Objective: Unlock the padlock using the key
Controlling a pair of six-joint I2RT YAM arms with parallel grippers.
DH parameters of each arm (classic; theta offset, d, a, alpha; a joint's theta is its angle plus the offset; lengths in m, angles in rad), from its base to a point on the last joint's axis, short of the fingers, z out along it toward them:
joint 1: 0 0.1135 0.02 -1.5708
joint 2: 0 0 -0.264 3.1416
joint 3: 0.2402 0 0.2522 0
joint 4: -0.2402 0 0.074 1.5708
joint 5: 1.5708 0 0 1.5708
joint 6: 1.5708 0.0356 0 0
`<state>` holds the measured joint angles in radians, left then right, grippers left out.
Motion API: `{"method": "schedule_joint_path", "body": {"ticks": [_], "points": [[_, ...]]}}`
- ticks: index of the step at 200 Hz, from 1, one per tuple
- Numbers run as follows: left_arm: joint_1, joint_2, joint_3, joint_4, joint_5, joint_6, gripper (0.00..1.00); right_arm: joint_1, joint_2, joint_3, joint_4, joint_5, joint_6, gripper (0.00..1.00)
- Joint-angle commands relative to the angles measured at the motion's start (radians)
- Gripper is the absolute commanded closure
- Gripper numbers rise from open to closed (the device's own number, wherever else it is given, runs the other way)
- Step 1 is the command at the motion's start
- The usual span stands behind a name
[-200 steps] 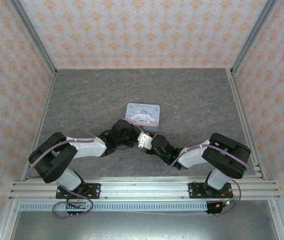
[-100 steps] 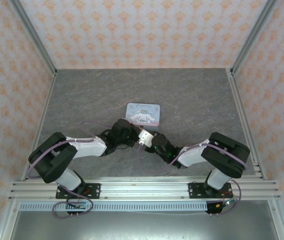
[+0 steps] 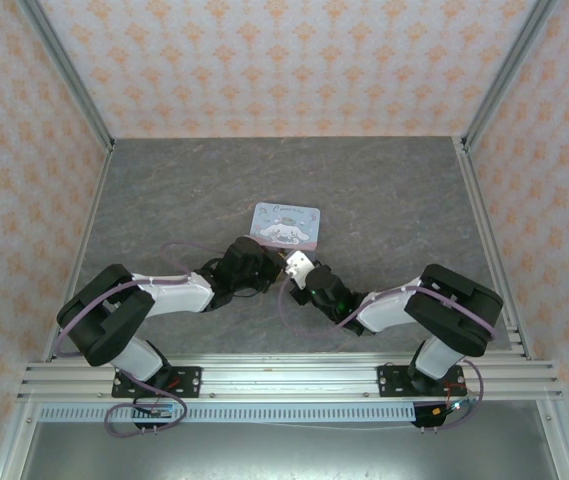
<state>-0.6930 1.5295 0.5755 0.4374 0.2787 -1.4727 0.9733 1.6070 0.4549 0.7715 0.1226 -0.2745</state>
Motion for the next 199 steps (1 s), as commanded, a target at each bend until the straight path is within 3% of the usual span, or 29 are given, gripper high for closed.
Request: {"method": "schedule_joint_path", "body": {"ticks": [1,32,69,150,199], "points": [[-0.006,-0.018,0.014,-0.026,0.004,0.023,0.81,-0.017,-0.023,0.005,0.033,-0.003,0.176,1.0],[0.003,-0.06,0.025,-0.133,-0.013,0.102,0.67,-0.037,-0.026,-0.028,0.058,-0.071,0.375,1.0],[0.036,-0.15,0.034,-0.296,-0.044,0.196,0.58,-0.058,-0.012,-0.095,0.178,-0.144,0.601,1.0],[0.239,-0.22,0.058,-0.402,0.022,0.339,0.34,-0.076,0.043,-0.176,0.357,-0.264,1.057,1.0],[0.298,-0.142,0.185,-0.485,0.058,0.458,0.29,-0.156,-0.032,-0.21,0.29,-0.371,1.112,0.69]]}}
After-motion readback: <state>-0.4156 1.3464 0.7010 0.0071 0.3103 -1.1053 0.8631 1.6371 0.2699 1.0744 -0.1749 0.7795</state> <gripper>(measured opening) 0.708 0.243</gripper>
